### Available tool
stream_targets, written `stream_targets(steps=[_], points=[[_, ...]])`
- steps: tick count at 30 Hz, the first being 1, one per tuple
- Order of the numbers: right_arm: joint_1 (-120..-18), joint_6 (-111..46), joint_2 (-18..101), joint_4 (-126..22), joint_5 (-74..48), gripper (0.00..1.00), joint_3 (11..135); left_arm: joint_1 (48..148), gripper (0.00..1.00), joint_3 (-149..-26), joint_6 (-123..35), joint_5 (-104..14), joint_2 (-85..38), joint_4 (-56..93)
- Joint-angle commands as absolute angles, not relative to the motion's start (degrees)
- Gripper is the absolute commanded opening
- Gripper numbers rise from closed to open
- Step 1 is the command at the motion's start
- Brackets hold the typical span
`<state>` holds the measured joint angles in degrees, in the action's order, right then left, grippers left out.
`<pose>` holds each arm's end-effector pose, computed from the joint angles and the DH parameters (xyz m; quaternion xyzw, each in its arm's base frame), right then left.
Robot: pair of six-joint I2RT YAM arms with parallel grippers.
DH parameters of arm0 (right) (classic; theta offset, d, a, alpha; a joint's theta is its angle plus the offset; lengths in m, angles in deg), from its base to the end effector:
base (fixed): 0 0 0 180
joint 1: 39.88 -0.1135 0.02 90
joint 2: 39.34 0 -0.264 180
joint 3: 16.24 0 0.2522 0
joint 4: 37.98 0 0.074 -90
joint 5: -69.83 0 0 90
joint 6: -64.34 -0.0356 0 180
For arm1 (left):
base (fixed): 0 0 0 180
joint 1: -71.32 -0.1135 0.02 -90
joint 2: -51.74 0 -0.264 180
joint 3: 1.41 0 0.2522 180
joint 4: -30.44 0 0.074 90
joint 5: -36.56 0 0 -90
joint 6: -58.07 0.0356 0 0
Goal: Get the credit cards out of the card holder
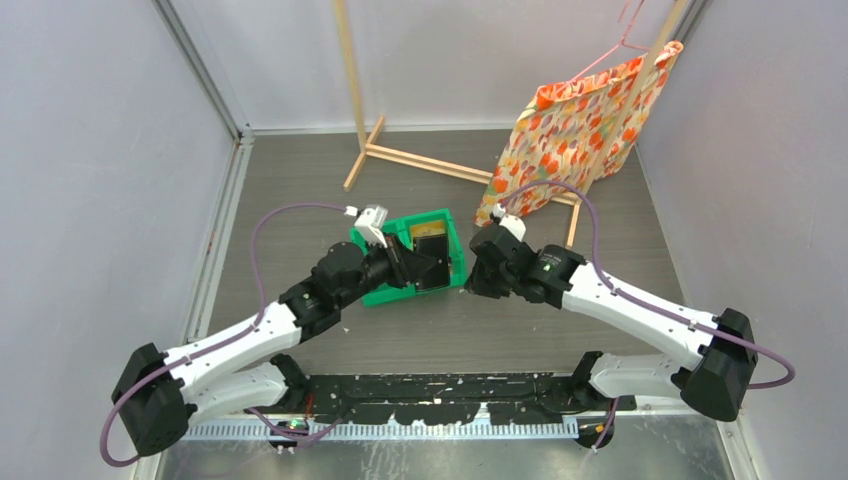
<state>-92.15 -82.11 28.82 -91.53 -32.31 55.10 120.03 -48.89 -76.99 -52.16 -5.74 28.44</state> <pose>0.1546 0.1876 0.2887 0.0699 0.9336 0.2160 0.2773 0.1536 -0.1761 0.2695 0.0318 0.7765 -0.4653 0.4238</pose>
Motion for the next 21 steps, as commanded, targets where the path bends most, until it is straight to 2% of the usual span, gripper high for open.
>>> stream_targets(steps=[1,10,15,18,21], points=[[-92.1,-81.3,26.6,-96.9,-36.0,0.01,52.5,119.8,0.01,-49.9,-77.9,-56.1,-2.0,33.6],[-92.1,-79.1,23.6,-96.5,-38.4,0.01,55.8,119.8,0.01,-50.9,-77.1,-53.7,-0.6,27.3],[-92.1,-77.5,21.0,-89.5,-34.9,0.41,57.8,119.8,0.0,-50.6,-77.1,-53.9,0.2,26.4],[-92.1,-75.5,23.7,-86.9,-30.7,0.55,59.8,119.8,0.01,-51.4,-77.0,-53.7,-0.7,25.6],[-92.1,-74.3,25.5,-83.7,-27.7,0.61,59.7,119.8,0.01,-52.2,-77.1,-51.1,-1.9,25.1]])
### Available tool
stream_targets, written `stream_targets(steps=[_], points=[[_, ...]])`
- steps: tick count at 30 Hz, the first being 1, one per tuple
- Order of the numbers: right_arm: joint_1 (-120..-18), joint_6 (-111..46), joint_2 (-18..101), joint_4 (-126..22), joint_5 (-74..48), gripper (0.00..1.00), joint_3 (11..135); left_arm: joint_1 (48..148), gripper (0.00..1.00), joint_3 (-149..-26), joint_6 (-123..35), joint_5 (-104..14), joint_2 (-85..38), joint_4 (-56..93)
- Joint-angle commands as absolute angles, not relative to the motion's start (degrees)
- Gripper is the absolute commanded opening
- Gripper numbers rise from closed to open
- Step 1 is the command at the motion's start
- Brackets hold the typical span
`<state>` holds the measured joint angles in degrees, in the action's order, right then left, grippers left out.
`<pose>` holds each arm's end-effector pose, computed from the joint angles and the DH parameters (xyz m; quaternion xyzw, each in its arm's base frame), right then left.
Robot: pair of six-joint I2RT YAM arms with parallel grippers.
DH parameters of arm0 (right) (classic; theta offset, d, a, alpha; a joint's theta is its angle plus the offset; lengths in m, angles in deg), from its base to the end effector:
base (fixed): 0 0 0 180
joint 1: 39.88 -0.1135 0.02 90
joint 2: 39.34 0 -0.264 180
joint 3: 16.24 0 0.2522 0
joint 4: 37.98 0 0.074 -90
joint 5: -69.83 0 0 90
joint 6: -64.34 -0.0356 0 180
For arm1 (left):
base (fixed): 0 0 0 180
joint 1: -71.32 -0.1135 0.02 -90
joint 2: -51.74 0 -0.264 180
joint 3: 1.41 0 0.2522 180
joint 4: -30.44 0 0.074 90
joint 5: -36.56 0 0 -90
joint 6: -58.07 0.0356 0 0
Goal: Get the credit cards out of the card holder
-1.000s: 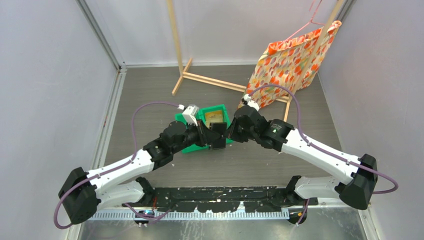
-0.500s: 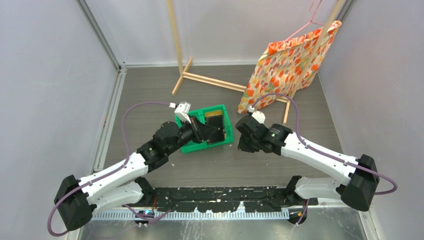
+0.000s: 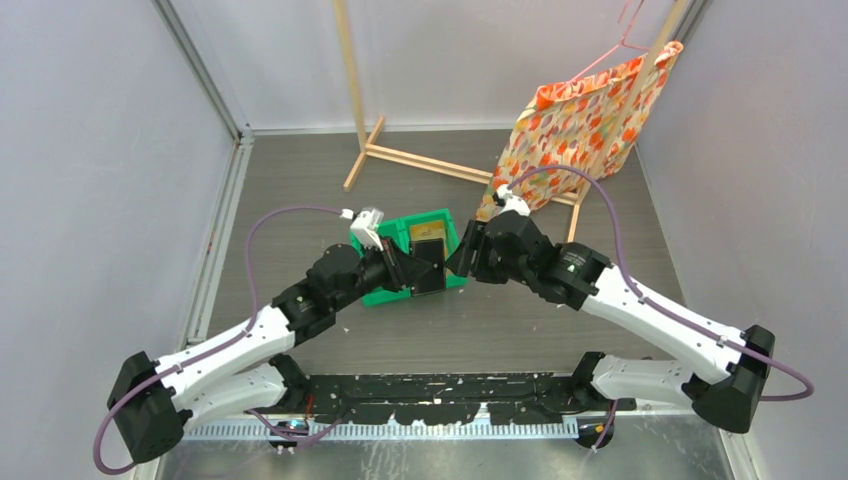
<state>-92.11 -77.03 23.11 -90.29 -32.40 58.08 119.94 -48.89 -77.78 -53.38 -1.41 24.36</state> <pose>0.1453 0.1752 0.3289 0.0379 0.9031 0.2677 0.3337 0.1454 -0.1651 0.2775 0.0191 0.7755 -0.4635 0.4282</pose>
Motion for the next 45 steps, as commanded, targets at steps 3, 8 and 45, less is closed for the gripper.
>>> stream_targets(steps=[3,8,45], points=[[-92.1,-73.4,27.9,-83.3,-27.4,0.61,60.0,119.8,0.01,-52.4,-77.4,-50.2,-2.7,25.2],[-91.4,-74.5,29.4,-83.9,-28.9,0.52,57.0,119.8,0.0,-51.8,-77.9,-50.2,-2.4,25.6],[-73.6,-82.5,13.0,-58.5,5.7,0.52,33.6,118.3,0.01,-51.1,-84.9,-41.5,-3.2,29.5]])
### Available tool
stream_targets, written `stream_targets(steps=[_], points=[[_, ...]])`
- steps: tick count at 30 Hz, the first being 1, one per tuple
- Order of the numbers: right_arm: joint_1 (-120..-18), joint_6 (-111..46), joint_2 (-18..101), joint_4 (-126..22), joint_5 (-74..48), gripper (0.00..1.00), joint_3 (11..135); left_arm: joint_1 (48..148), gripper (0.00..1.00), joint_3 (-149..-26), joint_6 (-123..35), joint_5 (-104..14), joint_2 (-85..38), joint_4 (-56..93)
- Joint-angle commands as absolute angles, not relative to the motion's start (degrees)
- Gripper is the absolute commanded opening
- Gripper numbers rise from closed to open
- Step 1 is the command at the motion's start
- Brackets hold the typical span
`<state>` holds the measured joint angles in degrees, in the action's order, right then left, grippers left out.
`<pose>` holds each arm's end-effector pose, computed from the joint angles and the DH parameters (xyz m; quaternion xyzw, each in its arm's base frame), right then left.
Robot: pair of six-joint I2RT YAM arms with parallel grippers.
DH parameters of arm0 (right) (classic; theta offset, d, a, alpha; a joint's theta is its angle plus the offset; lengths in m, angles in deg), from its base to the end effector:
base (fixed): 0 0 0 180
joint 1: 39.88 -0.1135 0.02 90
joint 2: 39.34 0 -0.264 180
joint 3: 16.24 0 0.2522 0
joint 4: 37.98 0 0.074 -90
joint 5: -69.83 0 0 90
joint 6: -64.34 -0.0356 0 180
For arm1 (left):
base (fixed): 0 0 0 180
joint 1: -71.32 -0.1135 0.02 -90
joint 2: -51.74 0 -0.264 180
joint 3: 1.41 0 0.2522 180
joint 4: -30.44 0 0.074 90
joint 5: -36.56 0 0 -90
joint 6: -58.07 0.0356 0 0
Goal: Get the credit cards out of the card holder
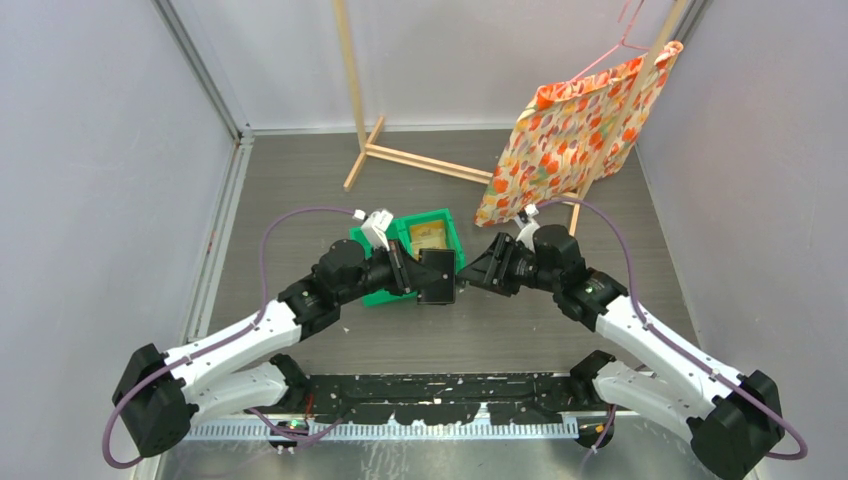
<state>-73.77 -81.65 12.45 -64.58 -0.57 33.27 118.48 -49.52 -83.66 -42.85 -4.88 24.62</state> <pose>0.1617 0.1230 0.2590 0.0777 0.8494 0.4577 0.2511 0.1514 -0.1729 0.2697 0.0252 0.7880 -0.5114 0.3417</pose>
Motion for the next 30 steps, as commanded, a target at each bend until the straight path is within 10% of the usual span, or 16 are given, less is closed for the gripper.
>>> stream_targets(steps=[1,13,18,30], points=[[-73.6,-82.6,13.5,-57.9,6.2,0.52,33.6,118.3,0.01,-51.0,-85.0,-41.6,-3.1,29.6],[-73.6,-81.6,16.6,-58.8,8.1,0.3,34.5,118.3,0.01,-51.0,-84.9,-42.1,-2.8,29.5],[-73.6,-81.0,15.7,-60.9,5.3,0.02,34.4,118.3,0.01,-50.9,-85.0,-41.9,-3.6,29.9],[-73.6,-77.4,5.9,-84.9,-11.3,0.01,32.7,119.1,0.01,-53.7,-85.8,-35.4,-15.5,31.4]])
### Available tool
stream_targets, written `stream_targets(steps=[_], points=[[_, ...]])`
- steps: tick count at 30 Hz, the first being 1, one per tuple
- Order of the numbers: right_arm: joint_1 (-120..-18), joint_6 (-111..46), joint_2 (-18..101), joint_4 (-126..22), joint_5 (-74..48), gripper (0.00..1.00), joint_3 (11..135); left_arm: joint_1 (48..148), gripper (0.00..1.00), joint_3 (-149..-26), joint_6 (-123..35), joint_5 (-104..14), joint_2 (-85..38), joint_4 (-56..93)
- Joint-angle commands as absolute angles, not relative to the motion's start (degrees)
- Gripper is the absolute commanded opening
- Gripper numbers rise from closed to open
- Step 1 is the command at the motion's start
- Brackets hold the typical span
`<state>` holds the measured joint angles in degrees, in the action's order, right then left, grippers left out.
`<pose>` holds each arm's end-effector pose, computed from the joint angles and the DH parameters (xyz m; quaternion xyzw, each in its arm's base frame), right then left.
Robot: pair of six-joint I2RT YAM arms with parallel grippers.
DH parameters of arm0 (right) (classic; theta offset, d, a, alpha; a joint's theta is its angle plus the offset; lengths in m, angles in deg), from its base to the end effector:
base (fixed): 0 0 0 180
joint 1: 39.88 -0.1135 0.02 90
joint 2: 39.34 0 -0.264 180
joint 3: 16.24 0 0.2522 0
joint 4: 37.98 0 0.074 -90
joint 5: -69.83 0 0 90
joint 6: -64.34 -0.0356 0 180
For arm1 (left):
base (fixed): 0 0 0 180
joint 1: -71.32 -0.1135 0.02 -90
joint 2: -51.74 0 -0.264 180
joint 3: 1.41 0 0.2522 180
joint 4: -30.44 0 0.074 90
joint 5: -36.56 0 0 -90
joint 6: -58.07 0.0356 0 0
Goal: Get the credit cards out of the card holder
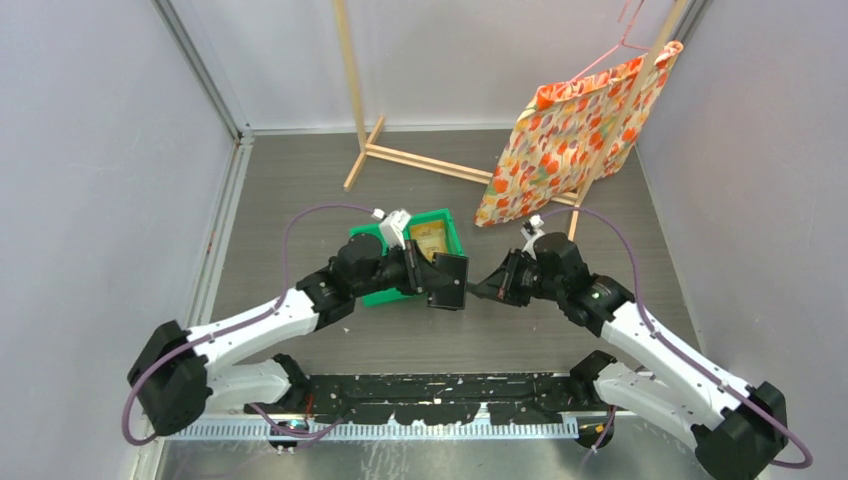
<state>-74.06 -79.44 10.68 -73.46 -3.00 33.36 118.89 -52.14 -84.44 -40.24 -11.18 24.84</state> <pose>0.1513 0.1155 0.2506 0.0830 0.8793 0.4079 0.2313 0.1625 -0.1899 0.2621 0.0331 0.8048 -0.5083 0.3048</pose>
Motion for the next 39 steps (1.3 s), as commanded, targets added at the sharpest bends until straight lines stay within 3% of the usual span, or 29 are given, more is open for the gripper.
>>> stream_targets(steps=[1,2,3,5,8,15,22,28,32,39], points=[[-73.6,-77.8,4.6,-85.9,-12.2,0.01,32.0,119.8,0.09,-53.6,-86.9,-34.8,-17.3,32.9],[-73.6,-78.1,3.5,-86.7,-12.6,0.01,31.4,120.3,0.15,-53.8,-87.1,-34.4,-19.2,33.6],[-73.6,-78.3,2.2,-87.7,-13.3,0.01,31.0,120.7,0.34,-54.4,-87.5,-34.2,-20.7,33.4],[-73.6,-78.3,0.9,-90.1,-14.4,0.01,30.7,120.8,0.56,-55.6,-87.8,-34.1,-23.1,32.1],[-73.6,-77.1,-0.9,-94.3,-15.6,0.01,31.1,120.8,0.74,-57.2,-86.7,-36.2,-22.6,28.8],[-73.5,-74.0,-2.8,-101.7,-17.5,0.01,35.9,120.7,0.75,-62.7,-77.2,-45.7,-13.8,11.6],[-73.6,-76.6,2.1,-94.6,-10.9,0.01,35.0,120.7,0.66,-62.1,-73.4,-45.7,-10.6,7.0],[-73.5,-86.2,5.5,-81.4,-4.3,0.01,32.6,120.7,0.68,-65.9,-67.9,-41.7,-12.3,-2.1],[-71.8,-84.2,11.6,-81.1,-8.1,0.01,34.6,120.7,0.68,-64.7,-66.9,-42.4,-10.3,-2.4],[-58.9,-67.2,31.4,-84.9,-5.7,0.01,39.1,120.7,0.65,-63.3,-71.1,-38.8,-11.7,-0.8]])
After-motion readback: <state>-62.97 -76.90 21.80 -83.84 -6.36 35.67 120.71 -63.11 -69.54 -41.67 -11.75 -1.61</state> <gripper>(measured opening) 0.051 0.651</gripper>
